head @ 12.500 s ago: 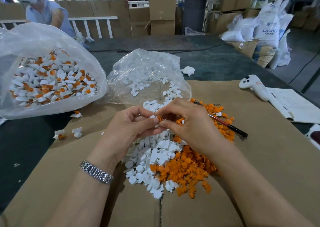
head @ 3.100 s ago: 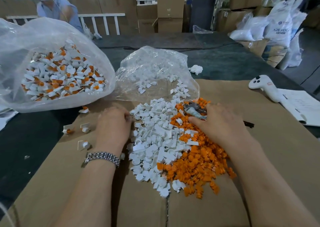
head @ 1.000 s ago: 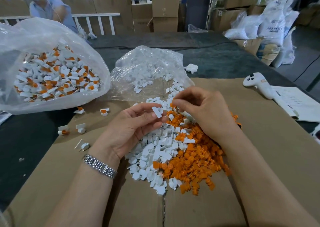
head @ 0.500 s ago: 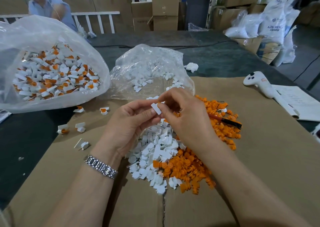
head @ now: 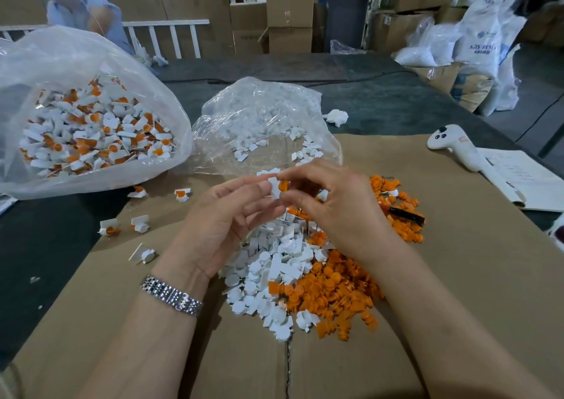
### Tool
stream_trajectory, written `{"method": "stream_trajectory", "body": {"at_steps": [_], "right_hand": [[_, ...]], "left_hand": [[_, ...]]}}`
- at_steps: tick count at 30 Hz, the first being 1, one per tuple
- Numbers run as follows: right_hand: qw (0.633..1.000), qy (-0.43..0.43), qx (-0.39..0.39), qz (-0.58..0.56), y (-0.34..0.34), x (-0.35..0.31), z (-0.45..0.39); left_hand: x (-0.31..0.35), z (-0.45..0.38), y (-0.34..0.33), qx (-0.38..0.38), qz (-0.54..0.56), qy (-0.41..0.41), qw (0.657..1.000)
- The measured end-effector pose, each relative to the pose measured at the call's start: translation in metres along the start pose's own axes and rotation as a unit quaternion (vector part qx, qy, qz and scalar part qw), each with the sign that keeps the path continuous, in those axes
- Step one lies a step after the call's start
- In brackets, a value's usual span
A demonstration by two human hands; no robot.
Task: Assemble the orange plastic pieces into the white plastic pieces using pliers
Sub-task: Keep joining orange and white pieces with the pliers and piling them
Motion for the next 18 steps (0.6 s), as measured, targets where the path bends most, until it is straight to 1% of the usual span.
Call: {"method": "stream_trajectory", "body": {"at_steps": [3, 6, 11, 15, 16, 18], "right_hand": [[0.999, 0.021, -0.008, 0.027, -0.003, -0.003, 0.000], [0.999, 0.022, -0.016, 0.040, -0.005, -0.004, 0.000], [0.999, 0.018, -0.013, 0.049, -0.005, -0.004, -0.001], [0.998, 0.008, -0.045, 0.053, -0.008, -0.004, -0.001], [0.998, 0.000, -0.048, 0.043, -0.006, -0.002, -0.001], [0.997, -0.053, -0.037, 0.049, 0.004, 0.006, -0.001]], "left_hand": [[-0.001, -0.002, 0.000, 0.030, -0.030, -0.004, 0.999], [-0.001, -0.004, 0.002, 0.048, -0.024, -0.021, 0.998], [-0.001, -0.004, 0.001, 0.046, -0.033, -0.032, 0.998], [-0.001, -0.005, 0.000, 0.056, -0.037, -0.030, 0.997], [-0.001, -0.004, 0.000, 0.060, -0.029, -0.024, 0.998], [-0.001, -0.004, 0.001, 0.067, -0.016, -0.007, 0.998]]}}
Point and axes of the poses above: each hand's wrist, its own z-axis away from the middle knuckle, its own y-axis out of the back of the hand, x = y × z, the point moved 3 cm from there along -z, towards the middle knuckle, and after that the axes turned 9 degrees about y, right-handed, at the moved point
